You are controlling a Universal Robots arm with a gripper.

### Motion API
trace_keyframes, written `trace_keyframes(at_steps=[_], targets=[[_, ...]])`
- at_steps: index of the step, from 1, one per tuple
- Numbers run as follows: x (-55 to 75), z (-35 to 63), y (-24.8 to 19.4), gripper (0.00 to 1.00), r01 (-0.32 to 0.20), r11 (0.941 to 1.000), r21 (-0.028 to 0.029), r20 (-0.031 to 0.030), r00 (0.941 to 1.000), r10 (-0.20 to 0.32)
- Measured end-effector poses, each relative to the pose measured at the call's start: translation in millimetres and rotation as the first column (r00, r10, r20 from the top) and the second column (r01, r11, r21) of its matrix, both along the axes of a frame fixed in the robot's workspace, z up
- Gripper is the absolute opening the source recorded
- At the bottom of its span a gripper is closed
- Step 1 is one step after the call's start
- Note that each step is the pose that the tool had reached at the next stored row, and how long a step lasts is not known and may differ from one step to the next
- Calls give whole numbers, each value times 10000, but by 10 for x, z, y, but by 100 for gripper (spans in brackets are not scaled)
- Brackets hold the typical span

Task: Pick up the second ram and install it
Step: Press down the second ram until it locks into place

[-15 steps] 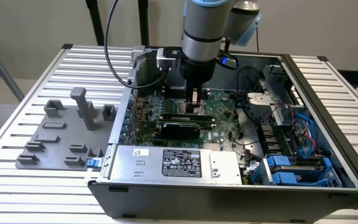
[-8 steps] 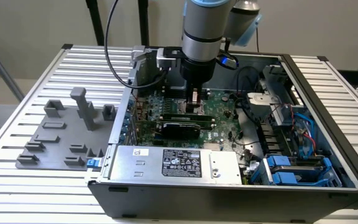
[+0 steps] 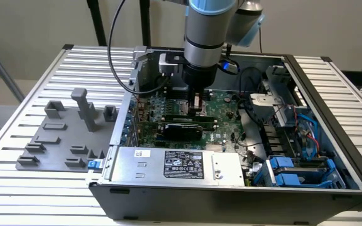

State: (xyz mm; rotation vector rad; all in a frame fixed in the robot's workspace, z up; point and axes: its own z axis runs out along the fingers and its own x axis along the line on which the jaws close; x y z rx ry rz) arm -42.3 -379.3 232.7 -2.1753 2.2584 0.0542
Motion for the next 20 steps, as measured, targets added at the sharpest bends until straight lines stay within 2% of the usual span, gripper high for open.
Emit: trace_keyframes(at_steps=[5, 7, 8, 10, 13, 20], targets=[[-1, -82, 1, 0, 0, 10000, -14, -8, 10000, 0], [-1, -86, 1, 0, 1, 10000, -18, -9, 10000, -1], [-2, -77, 0, 0, 1, 10000, -20, -9, 10000, -1], [0, -19, 6, 0, 2, 10000, 12, 4, 10000, -2], [0, 73, 6, 0, 1, 10000, 0, 0, 10000, -1], [0, 74, 6, 0, 1, 10000, -2, 0, 10000, -1]])
